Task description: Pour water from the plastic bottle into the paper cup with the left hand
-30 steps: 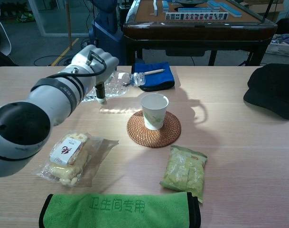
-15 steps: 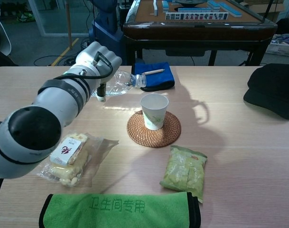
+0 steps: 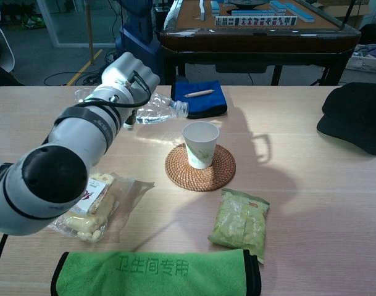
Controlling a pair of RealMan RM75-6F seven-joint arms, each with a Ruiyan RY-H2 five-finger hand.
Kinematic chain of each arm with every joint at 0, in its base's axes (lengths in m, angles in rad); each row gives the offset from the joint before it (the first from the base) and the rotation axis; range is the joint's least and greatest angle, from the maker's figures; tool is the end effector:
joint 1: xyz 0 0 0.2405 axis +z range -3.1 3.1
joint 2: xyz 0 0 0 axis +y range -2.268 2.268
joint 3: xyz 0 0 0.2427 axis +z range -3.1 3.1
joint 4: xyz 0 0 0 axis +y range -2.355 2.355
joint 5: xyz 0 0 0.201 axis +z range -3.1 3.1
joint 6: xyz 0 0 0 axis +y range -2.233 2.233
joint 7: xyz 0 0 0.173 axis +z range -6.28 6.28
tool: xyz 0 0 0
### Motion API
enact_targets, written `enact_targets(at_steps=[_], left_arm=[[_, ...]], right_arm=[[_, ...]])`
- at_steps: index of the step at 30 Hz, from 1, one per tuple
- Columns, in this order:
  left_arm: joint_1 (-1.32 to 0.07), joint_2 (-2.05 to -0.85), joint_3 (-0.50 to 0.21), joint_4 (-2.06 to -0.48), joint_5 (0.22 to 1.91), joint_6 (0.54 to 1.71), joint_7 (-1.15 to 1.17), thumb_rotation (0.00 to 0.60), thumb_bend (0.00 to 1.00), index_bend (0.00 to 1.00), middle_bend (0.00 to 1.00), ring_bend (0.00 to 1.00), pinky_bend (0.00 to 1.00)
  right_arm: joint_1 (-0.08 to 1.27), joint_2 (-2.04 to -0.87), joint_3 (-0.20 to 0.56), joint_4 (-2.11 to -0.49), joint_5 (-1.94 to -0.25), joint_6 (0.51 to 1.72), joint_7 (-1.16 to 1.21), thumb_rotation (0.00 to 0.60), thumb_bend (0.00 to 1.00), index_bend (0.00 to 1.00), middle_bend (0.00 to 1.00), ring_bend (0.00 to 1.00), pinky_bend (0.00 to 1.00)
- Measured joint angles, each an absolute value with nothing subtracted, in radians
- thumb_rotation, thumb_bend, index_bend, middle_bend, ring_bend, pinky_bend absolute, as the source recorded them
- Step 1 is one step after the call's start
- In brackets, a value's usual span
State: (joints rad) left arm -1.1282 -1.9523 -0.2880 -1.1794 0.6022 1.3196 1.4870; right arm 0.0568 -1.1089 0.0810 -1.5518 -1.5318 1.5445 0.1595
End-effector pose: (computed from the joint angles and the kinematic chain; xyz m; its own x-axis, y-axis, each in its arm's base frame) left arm -0.0355 0.4020 -0.0609 0.9522 -0.0555 0.3004 0.2922 -0.1209 -0.9487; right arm -0.3006 -0.2063 0.1827 0.3103 0.0781 0.9474 -0.9495 -0.0227 0.3128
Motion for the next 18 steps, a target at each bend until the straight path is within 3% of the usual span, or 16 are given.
enact_targets(at_steps=[18], left_arm=[[-1.136,-1.996,-0.271,-1.11,0.644,1.337,1.551,0.6,0.09,0.72,0.79,0.59,0.63]], right_arm=[[0.054,-1.105,0.08,-1.552,-1.537,1.549,0.165,0.6,0.44,0.52,0.48,0.5,0.5]])
